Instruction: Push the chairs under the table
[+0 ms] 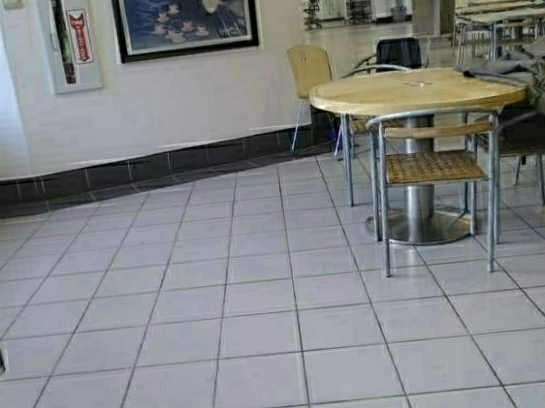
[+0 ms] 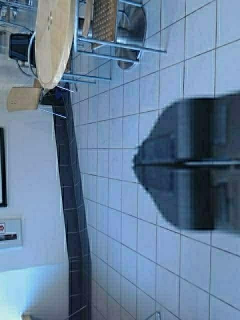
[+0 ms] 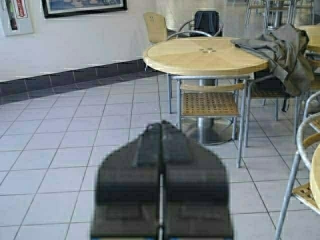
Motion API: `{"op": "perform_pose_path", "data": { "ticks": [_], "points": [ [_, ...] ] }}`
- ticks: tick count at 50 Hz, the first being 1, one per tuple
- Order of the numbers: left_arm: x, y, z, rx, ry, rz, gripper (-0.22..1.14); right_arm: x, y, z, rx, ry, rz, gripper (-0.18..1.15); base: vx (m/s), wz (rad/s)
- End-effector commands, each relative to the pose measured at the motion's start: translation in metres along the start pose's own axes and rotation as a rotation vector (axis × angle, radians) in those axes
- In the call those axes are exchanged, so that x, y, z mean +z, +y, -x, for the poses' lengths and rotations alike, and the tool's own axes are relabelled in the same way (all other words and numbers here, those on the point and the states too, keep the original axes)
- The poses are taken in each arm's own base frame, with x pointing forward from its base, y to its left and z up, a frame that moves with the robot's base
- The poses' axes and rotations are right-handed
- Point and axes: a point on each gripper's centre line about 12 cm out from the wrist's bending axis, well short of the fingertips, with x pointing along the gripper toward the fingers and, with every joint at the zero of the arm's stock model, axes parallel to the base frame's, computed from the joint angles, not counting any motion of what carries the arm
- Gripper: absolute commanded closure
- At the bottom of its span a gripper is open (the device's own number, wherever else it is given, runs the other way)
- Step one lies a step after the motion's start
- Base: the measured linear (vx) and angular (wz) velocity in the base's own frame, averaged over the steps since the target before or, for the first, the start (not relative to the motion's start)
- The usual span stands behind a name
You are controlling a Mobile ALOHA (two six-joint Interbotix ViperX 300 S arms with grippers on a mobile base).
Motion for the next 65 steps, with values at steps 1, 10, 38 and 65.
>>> {"op": "perform_pose_path", "data": {
  "ticks": [1,10,38,65],
  "points": [
    [0.008,-0.002,-0.003,-0.008,-0.018,-0.002,0.94,0.009,0.001,-0.002,0.004,-0.026,-0.02,0.92,0.01,0.0],
    [0.012,-0.002,-0.006,-0.009,-0.029,-0.001,0.88,0.011,0.001,0.002,0.004,-0.041,-0.023,0.93,0.03,0.0],
    [0.007,-0.002,-0.01,-0.007,-0.011,0.004,0.88,0.01,0.001,0.008,0.004,-0.054,-0.022,0.93,0.23,0.12],
    [-0.001,-0.002,-0.013,-0.007,0.017,0.016,0.88,0.007,0.001,0.004,0.004,-0.035,-0.031,0.93,0.32,0.32]
  ]
}}
